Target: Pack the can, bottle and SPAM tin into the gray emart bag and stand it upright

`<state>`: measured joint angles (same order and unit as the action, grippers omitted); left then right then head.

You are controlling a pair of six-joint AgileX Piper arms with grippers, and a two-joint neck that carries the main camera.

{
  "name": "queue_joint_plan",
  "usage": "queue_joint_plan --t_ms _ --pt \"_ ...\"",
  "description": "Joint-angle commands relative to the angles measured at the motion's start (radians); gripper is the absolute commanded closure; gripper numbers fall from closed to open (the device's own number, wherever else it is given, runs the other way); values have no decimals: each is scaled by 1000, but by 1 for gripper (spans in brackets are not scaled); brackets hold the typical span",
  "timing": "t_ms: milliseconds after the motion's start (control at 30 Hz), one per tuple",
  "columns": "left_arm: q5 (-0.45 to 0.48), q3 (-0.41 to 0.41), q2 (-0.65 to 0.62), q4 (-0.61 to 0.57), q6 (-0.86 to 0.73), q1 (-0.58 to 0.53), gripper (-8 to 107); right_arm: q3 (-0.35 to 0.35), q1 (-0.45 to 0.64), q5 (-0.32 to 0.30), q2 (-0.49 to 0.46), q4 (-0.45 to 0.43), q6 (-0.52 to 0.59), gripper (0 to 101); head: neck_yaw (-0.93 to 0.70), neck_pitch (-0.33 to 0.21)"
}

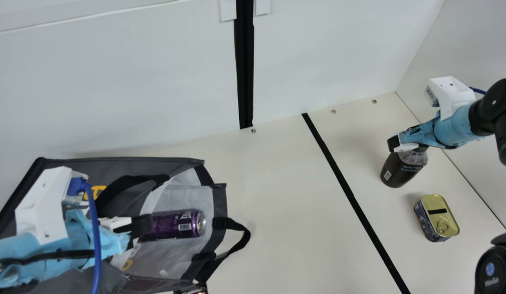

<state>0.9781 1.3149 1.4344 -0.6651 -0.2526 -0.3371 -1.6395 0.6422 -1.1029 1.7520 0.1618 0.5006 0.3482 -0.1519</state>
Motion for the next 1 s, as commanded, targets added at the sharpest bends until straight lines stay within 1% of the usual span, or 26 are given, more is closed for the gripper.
queue_joint_plan --t_ms 0,300,567,767,800,967 --pt "0 0 0 0 0 0 107 -5 -1 0 8 -4 -5 6 1 -23" --pt "0 0 0 0 0 0 107 -34 -6 -5 50 -12 -24 6 1 -23" --pt "0 0 0 0 0 0 107 -56 -7 -18 72 -23 -32 60 1 -23" --pt "0 0 0 0 0 0 107 -61 -4 -27 72 -28 -32 100 1 -23" --pt "0 0 0 0 0 0 107 -60 -2 -29 71 -28 -30 101 1 -23" --pt "0 0 0 0 0 0 107 -60 6 -35 63 -16 -11 101 1 -23"
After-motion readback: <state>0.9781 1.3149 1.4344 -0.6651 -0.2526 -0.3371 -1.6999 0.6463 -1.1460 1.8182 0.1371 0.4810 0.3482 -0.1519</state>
